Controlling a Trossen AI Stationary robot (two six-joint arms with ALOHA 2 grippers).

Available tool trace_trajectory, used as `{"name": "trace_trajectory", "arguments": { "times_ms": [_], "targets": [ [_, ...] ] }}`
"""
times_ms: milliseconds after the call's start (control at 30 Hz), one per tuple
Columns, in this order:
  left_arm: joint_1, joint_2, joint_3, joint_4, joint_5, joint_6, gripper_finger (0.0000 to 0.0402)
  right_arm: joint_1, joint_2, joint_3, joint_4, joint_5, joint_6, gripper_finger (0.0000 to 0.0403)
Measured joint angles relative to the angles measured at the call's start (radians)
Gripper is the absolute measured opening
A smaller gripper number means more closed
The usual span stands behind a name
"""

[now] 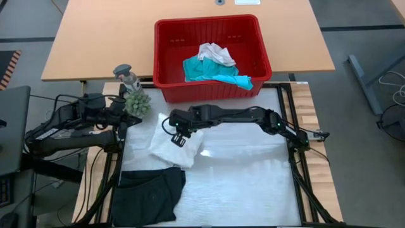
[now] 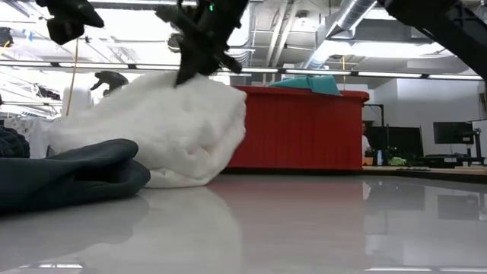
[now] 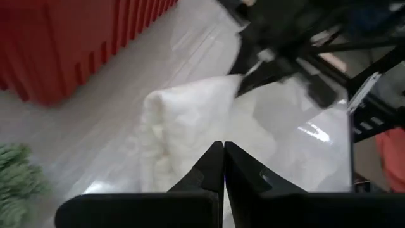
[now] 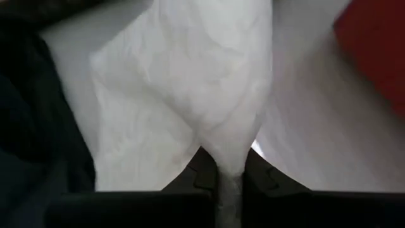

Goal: Fold Laundry from Bin
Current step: Stack the white dress on top of the black shorts

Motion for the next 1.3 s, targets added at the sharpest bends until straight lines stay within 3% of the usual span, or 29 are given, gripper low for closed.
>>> {"name": "trace_trajectory", "arguments": {
  "times_ms": [333, 733, 867, 1067, 1300],
  "targets": [
    [0.0, 0.0, 0.0, -0.042, -0.041, 0.037, 0.0, 0.045, -0.059, 0.003, 0.244, 0.034, -0.068, 0.0051],
    [0.0, 0.0, 0.0, -0.101, -0.059, 0.089, 0.0, 0.18, -0.146, 0.002, 0.387, -0.014, -0.164, 0.0051],
    [0.0, 0.0, 0.001, -0.206, -0.135, 0.118, 0.0, 0.231, -0.151, 0.002, 0.428, -0.109, -0.179, 0.0051],
    [0.0, -0.005, 0.013, -0.373, -0.343, 0.095, 0.0, 0.285, -0.152, 0.002, 0.483, -0.259, -0.209, 0.0051],
    [0.0, -0.011, 0.013, -0.378, -0.336, 0.003, 0.0, 0.326, -0.152, 0.002, 0.675, -0.488, -0.262, 0.0051]
  ]
}}
